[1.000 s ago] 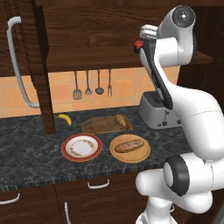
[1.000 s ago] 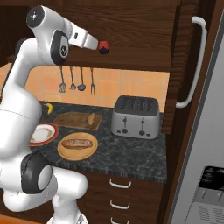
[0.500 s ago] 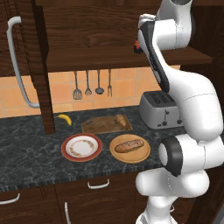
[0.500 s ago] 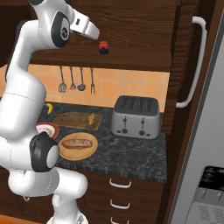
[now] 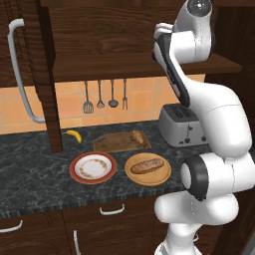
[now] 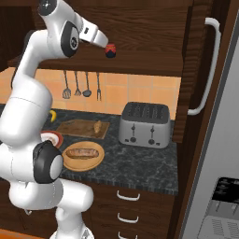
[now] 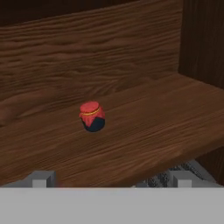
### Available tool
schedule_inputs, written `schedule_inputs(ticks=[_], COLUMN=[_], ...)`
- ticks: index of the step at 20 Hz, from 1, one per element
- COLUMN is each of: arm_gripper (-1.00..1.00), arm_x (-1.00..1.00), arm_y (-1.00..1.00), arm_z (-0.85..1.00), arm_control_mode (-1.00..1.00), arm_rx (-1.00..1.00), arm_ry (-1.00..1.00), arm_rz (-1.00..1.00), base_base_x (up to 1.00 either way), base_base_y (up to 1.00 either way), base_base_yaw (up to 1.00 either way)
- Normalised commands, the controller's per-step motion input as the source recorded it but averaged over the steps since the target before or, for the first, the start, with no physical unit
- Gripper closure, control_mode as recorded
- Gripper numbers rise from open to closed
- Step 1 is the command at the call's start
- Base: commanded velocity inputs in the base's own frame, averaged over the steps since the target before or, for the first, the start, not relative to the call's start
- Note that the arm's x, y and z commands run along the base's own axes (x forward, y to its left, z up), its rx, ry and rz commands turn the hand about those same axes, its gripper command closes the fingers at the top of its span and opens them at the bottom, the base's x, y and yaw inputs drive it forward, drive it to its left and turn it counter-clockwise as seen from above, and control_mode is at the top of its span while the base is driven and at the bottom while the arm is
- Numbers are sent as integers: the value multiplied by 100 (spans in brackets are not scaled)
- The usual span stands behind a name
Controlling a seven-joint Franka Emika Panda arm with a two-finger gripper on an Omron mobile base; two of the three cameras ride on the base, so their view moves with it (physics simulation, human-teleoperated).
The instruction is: From the different types of pastries on the counter, select a croissant and place it on the cutting board. Then retrieve a jar of jam from the cabinet and place it alongside the croissant on the cutting board.
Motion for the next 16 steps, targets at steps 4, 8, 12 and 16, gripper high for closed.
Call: schedule_inputs(ticks=[4,8,12,16], arm_gripper=[-100,-100,-100,-100], arm_x=[16,10,9,32], arm_y=[0,0,0,6], arm_z=[-2,5,0,-20], arm_control_mode=[-100,-100,-100,-100], arm_rx=[0,0,0,0], arm_ry=[7,10,11,5], arm_rz=[0,0,0,0], base_base_x=[0,0,0,0], base_base_y=[0,0,0,0], base_base_yaw=[0,0,0,0])
